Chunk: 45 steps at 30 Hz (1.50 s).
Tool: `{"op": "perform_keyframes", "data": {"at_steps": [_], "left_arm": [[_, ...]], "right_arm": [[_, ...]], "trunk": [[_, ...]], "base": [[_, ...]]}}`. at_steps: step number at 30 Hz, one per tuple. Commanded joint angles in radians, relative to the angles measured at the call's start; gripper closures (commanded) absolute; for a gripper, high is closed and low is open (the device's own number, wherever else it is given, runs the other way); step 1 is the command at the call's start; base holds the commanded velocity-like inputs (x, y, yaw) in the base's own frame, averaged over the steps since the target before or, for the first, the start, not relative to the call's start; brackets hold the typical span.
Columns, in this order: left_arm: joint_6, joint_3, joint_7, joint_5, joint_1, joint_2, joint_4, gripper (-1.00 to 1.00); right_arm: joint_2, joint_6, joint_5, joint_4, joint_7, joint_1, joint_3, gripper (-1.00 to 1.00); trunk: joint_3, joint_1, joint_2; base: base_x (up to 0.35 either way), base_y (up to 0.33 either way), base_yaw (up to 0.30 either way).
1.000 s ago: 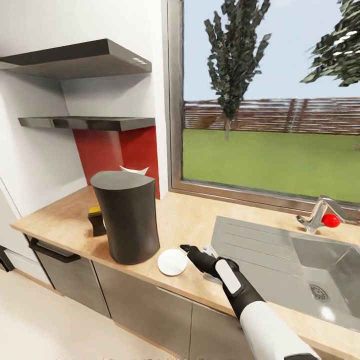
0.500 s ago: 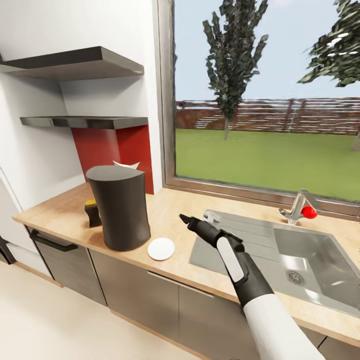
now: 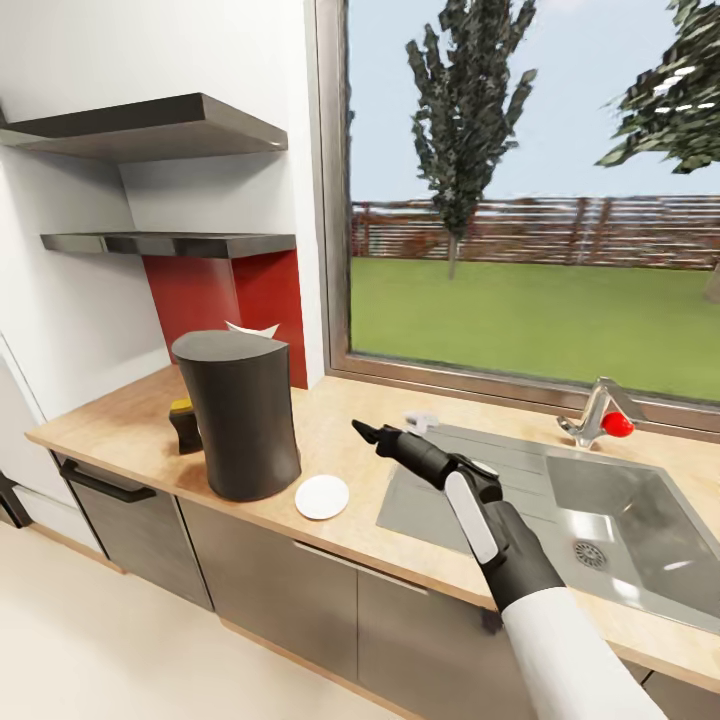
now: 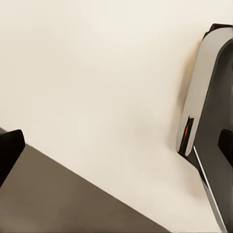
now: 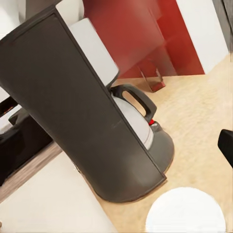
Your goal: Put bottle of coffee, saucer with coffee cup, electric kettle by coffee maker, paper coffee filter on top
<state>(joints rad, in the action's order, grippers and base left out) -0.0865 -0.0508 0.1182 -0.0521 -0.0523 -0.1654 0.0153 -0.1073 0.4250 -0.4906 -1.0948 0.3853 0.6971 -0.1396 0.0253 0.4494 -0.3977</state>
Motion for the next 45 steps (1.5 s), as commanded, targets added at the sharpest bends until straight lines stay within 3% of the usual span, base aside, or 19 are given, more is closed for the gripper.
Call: {"op": "perform_keyframes", "data": {"at_steps": [1,4,12,25,30,45], "left_arm": [[-0.004,-0.004,0.000,-0.005,-0.001,0.000,0.002,-1.00],[-0.002,-0.005,0.000,-0.006,-0.001,0.001,0.003,-1.00],[0.003,-0.005,0.000,-0.006,-0.001,0.000,0.003,-1.00],[0.002,-0.006,0.000,-0.005,-0.001,0.009,0.003,-1.00],[0.002,-0.006,0.000,-0.005,-0.001,0.013,0.003,-1.00],[-0.005,-0.006,0.000,-0.005,-0.002,0.014,0.003,-1.00]], "right_arm": [[0.009,0.007,-0.009,-0.002,0.001,0.001,0.001,-1.00],[0.029,0.010,-0.012,-0.008,0.003,0.001,0.002,-1.00],[0.031,0.011,-0.013,-0.011,0.003,0.001,0.000,-1.00],[0.031,0.011,-0.013,-0.008,0.032,0.001,0.000,-1.00],[0.031,0.011,-0.013,-0.005,0.062,0.001,0.000,-1.00],[0.031,0.011,-0.013,-0.003,0.069,0.001,-0.001,-1.00]], "trunk": [[0.002,0.001,-0.002],[0.002,0.001,-0.002],[0.002,0.001,-0.002],[0.003,0.001,-0.002],[0.003,0.001,-0.002],[0.003,0.001,-0.002]], "base": [[0.000,0.000,0.000],[0.000,0.000,0.000],[0.000,0.000,-0.031],[-0.017,-0.013,-0.254],[-0.145,-0.170,-0.260],[-0.130,-0.221,-0.261]]}}
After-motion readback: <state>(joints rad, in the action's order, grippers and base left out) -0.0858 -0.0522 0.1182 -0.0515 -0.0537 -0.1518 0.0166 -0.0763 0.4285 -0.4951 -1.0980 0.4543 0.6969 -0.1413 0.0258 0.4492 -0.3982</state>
